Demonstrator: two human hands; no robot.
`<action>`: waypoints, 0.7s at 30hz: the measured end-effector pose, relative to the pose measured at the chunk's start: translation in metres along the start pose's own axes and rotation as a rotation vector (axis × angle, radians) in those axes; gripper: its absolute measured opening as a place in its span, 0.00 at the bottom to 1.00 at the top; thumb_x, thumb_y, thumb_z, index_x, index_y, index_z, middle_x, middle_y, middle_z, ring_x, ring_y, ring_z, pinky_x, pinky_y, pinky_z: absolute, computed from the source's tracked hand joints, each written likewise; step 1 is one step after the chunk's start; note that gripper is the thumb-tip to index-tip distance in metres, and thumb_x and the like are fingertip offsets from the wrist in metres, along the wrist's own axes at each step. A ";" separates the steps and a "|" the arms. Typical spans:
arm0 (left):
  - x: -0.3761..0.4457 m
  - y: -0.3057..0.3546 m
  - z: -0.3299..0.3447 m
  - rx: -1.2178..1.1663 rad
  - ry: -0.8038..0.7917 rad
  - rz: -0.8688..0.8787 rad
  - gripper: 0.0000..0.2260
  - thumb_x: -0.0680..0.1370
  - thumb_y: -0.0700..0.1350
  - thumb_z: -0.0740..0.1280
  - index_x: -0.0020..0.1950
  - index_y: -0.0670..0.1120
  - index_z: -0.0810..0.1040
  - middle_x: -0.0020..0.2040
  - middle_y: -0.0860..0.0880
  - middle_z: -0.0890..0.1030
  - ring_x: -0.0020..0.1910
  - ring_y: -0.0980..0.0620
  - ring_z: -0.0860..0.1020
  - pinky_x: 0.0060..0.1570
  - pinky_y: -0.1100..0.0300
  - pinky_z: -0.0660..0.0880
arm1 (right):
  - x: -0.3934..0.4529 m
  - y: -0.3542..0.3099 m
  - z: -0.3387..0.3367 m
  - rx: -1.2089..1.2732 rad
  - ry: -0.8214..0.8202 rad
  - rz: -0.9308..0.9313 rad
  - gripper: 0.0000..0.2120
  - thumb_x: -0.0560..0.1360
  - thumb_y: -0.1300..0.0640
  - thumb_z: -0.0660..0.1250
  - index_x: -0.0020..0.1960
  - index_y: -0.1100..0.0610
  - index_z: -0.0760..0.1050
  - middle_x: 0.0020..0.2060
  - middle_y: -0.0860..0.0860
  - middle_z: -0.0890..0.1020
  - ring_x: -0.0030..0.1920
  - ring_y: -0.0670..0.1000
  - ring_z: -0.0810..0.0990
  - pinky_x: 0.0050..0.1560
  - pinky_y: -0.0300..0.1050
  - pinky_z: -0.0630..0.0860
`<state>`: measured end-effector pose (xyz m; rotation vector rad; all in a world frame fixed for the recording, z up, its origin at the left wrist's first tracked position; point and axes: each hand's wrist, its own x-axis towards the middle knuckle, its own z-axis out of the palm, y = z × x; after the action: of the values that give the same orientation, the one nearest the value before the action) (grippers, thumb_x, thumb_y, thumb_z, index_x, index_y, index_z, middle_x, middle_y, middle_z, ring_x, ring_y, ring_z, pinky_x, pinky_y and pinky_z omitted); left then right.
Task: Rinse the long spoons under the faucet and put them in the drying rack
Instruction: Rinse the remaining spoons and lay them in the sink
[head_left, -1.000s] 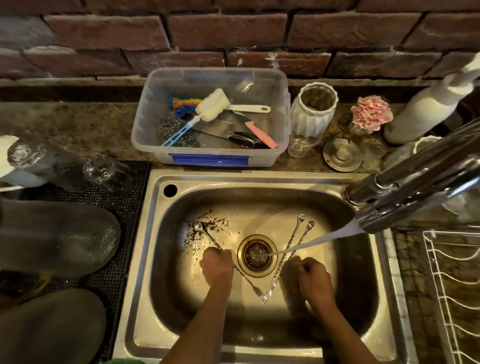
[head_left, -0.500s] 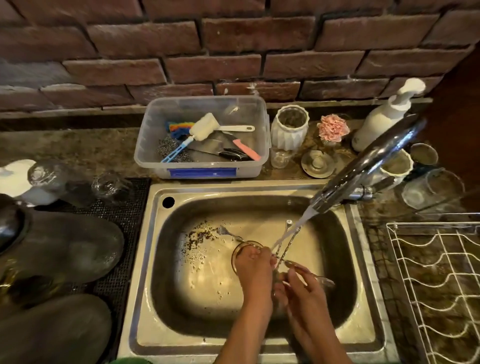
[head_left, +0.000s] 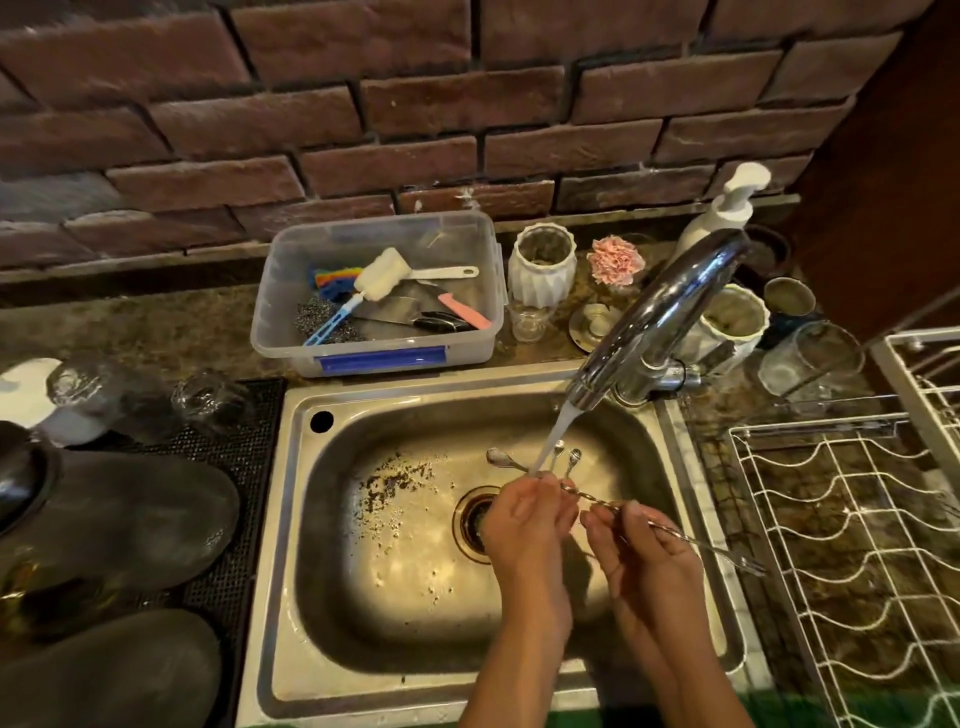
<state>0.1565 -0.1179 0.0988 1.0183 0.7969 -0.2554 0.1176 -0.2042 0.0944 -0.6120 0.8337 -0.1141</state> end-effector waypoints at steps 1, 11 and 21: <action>0.001 0.002 0.000 -0.014 -0.001 -0.004 0.04 0.78 0.38 0.71 0.51 0.39 0.82 0.43 0.43 0.87 0.43 0.47 0.87 0.44 0.58 0.83 | -0.001 -0.002 -0.002 -0.005 0.015 -0.008 0.07 0.79 0.65 0.64 0.47 0.69 0.78 0.39 0.64 0.86 0.40 0.57 0.88 0.40 0.43 0.84; 0.013 0.022 0.002 -0.159 0.022 -0.006 0.09 0.81 0.43 0.68 0.56 0.37 0.79 0.45 0.40 0.88 0.46 0.43 0.87 0.41 0.58 0.84 | -0.010 -0.012 -0.011 -0.002 0.114 -0.068 0.07 0.77 0.67 0.64 0.51 0.71 0.74 0.36 0.63 0.86 0.39 0.57 0.88 0.43 0.46 0.85; 0.018 0.018 0.005 -0.121 -0.064 -0.075 0.14 0.82 0.50 0.65 0.56 0.39 0.79 0.45 0.39 0.87 0.43 0.43 0.87 0.39 0.58 0.83 | -0.011 -0.022 -0.009 0.016 0.096 -0.055 0.08 0.80 0.68 0.61 0.47 0.72 0.77 0.37 0.64 0.86 0.38 0.57 0.88 0.38 0.41 0.85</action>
<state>0.1810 -0.1095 0.0994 0.8633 0.7841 -0.2986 0.1070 -0.2226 0.1091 -0.6183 0.9085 -0.2014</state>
